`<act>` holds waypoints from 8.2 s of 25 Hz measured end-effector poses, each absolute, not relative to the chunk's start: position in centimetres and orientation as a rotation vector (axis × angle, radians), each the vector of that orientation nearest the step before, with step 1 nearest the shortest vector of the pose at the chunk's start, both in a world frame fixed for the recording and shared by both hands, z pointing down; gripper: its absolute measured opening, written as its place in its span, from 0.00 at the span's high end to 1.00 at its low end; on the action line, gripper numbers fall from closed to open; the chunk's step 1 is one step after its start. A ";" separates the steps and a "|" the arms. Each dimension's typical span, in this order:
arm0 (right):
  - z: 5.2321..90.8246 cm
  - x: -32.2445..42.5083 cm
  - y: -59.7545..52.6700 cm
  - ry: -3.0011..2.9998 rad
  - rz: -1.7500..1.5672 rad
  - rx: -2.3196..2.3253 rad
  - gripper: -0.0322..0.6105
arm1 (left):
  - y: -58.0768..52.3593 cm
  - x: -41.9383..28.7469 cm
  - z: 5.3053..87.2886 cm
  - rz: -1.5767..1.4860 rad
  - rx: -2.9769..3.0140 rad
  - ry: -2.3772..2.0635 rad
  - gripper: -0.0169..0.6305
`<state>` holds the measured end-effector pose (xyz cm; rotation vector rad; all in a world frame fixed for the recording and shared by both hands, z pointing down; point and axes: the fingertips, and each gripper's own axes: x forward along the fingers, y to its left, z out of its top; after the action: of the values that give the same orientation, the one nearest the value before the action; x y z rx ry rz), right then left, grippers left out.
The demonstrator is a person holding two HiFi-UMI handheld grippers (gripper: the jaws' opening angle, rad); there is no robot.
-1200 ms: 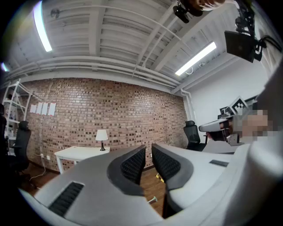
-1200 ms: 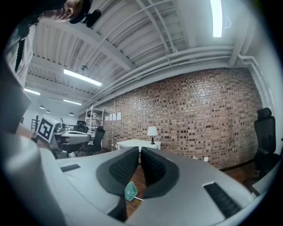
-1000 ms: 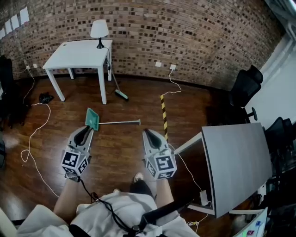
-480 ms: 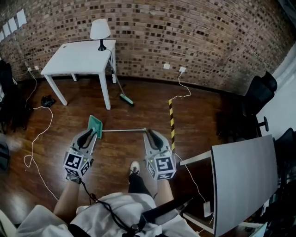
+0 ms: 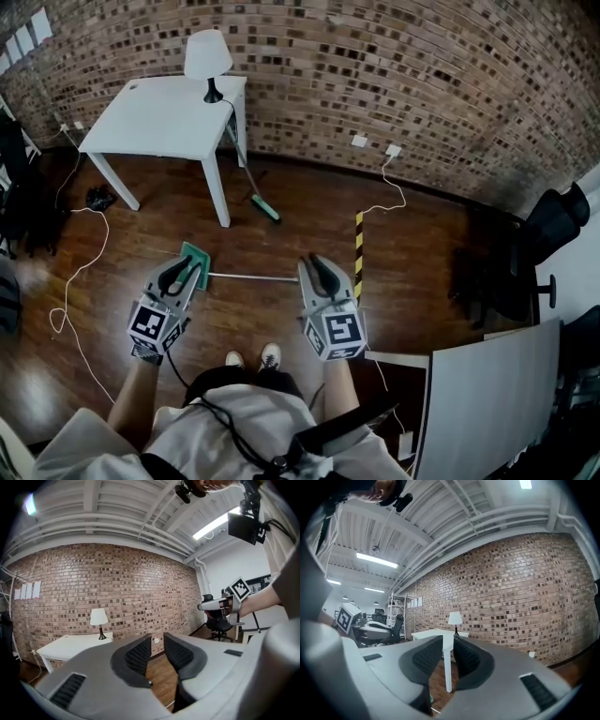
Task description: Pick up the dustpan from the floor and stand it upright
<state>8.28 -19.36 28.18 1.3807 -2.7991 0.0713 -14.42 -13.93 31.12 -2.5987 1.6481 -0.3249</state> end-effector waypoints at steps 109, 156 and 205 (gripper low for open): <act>67.4 5.7 -26.9 -1.667 -0.447 0.964 0.69 | -23.4 4.9 79.4 -0.913 -3.191 0.132 0.79; 26.7 6.0 -17.3 -2.748 0.201 1.412 0.98 | -16.3 -9.7 25.5 0.056 -2.755 1.352 0.95; 23.9 19.2 39.4 -2.747 0.125 1.469 0.98 | 40.4 1.8 23.8 -0.116 -2.673 1.444 0.95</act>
<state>19.16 39.39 23.92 1.4690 -2.7465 0.1252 1.77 40.44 23.77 -2.6726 1.4438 -0.1158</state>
